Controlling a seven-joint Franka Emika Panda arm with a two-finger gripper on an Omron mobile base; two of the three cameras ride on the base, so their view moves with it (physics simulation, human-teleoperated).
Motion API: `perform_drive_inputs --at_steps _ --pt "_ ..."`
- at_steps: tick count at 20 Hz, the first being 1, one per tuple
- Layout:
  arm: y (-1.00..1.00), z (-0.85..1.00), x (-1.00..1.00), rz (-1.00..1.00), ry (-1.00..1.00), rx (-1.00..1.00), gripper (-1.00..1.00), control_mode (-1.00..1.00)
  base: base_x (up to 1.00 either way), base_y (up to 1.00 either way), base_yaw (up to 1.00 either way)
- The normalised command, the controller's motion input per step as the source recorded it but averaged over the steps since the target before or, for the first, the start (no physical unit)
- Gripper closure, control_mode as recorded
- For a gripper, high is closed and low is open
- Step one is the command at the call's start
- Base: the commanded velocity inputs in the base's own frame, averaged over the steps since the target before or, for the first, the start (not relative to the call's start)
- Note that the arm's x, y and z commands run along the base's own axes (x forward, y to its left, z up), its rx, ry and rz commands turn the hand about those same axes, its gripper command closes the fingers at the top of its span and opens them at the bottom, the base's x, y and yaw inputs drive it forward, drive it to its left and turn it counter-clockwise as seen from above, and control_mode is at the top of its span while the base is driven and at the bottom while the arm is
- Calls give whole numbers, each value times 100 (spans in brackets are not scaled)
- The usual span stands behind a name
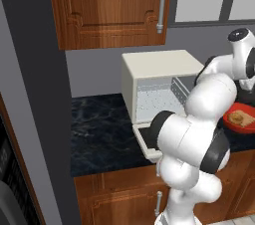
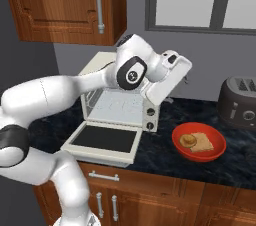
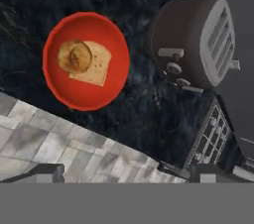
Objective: Pick up the heated bread from the toaster oven and place it in the bowl. Then move the bread bowl to the dining counter.
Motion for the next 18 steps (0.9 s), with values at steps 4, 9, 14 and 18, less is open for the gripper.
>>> perform_drive_inputs --at_steps 4,9,14,18 --pt "-15 -76 -51 -5 7 68 -100 -100 0 0 0" --pt "-33 -100 -24 -2 -1 35 -100 -100 0 0 0" --pt "-32 -86 3 0 0 17 -100 -100 0 0 0" --pt "-16 -93 0 0 0 13 -100 -100 0 0 0"
